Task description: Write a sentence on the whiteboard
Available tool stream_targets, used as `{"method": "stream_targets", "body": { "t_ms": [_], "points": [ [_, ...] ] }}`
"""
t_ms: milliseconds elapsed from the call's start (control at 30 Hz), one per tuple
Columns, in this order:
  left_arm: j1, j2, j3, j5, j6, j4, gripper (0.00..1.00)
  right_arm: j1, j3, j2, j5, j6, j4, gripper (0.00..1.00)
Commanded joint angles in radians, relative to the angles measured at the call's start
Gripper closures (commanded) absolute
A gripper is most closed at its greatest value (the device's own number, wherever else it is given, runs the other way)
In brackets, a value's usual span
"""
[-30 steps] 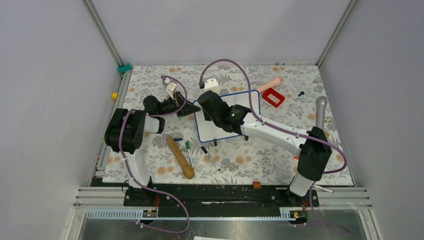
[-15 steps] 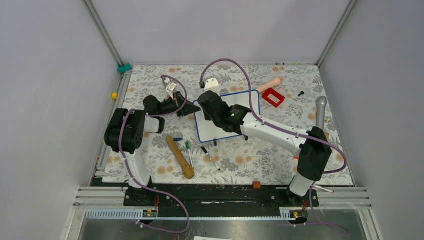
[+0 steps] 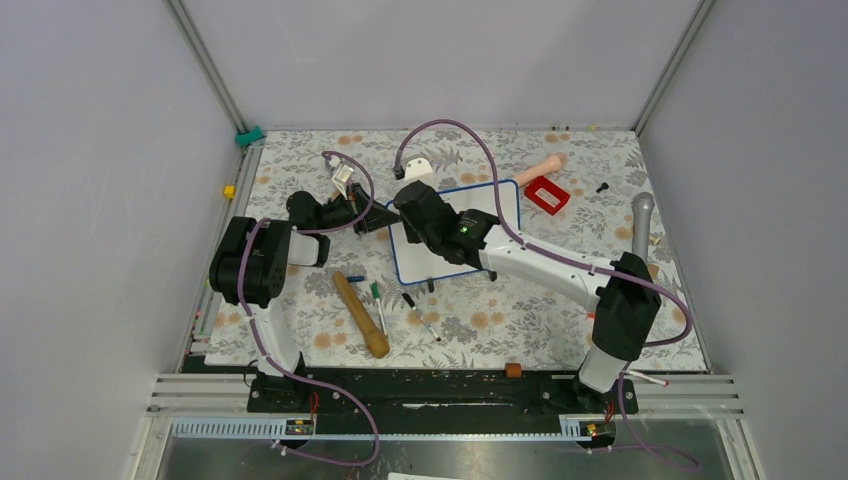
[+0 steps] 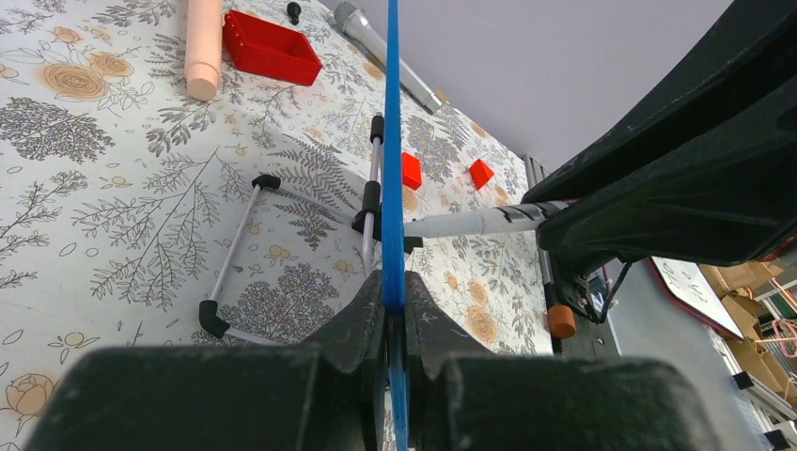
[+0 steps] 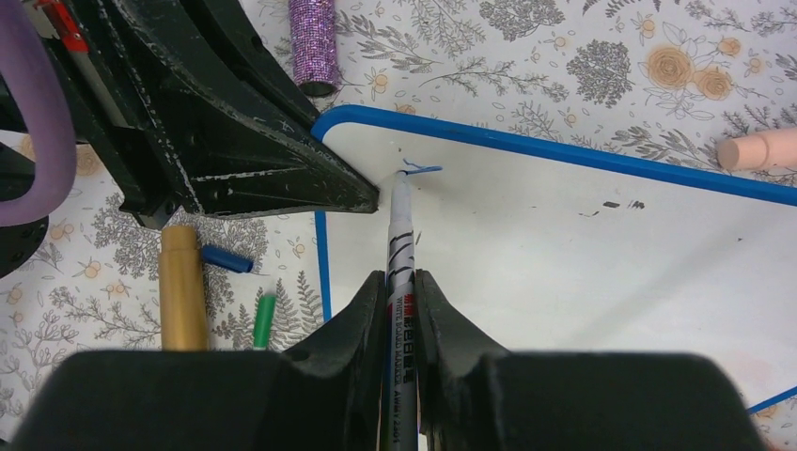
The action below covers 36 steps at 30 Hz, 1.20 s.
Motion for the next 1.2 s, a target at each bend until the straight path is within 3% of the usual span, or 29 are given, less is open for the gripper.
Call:
{"method": "stream_targets", "body": {
  "t_ms": [0,567,1167],
  "points": [
    [-0.011,0.016,0.0,0.071,0.097,0.064,1.0,0.007,0.049,0.008,-0.021,-0.021,0.018,1.0],
    [-0.01,0.015,0.0,0.072,0.097,0.065,1.0,0.007,0.024,-0.017,0.128,0.036,-0.005,1.0],
    [-0.01,0.014,-0.002,0.072,0.097,0.065,1.0,0.007,-0.001,-0.038,0.162,0.051,0.0,1.0]
  ]
}}
